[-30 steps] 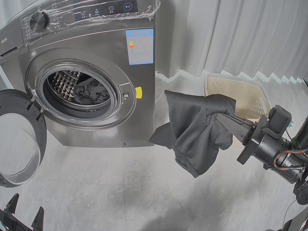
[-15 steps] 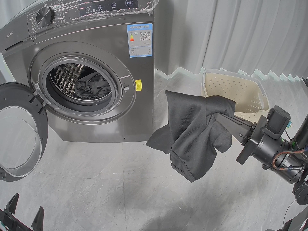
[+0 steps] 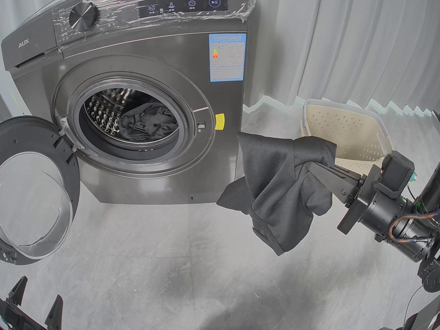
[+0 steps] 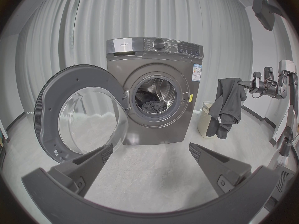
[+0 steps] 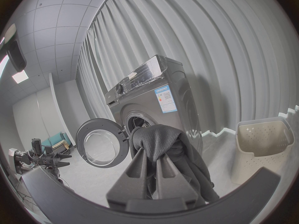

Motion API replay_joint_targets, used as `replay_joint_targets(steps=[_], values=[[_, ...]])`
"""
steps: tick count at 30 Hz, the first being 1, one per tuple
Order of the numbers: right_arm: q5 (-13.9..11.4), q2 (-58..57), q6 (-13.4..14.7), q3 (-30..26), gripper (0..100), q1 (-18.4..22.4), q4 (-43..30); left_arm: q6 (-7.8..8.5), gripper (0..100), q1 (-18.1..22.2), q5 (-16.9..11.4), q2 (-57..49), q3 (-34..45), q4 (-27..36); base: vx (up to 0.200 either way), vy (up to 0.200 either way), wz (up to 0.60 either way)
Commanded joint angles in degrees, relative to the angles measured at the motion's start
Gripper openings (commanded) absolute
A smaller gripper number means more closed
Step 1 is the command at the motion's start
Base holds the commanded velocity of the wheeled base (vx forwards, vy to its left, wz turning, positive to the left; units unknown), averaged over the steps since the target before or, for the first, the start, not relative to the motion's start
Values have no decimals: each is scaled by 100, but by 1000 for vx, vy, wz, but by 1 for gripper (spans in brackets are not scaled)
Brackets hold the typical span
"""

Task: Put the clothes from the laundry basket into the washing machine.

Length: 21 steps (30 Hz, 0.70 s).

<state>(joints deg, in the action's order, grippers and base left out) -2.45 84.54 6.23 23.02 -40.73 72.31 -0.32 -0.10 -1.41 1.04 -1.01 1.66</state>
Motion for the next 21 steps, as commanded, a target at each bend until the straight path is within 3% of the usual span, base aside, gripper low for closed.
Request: replay_joint_targets(steps=[1,3,9,15,21], values=[[-1,10,1,1,0,4,2,-3,100,1,1,-60,40,1,0,200,0],[-1,10,1,1,0,4,2,-3,100,1,1,-68,40,1,0,200,0],[-1,10,1,-8,0,12,2,-3,100,1,1,-68,40,1,0,0,0],[-1,10,1,-8,0,30,-7,-3,100,1,1,-68,40,1,-200,0,0],[-1,27,1,-8,0,30,-7,-3,100,1,1,-68,40,1,0,0,0]])
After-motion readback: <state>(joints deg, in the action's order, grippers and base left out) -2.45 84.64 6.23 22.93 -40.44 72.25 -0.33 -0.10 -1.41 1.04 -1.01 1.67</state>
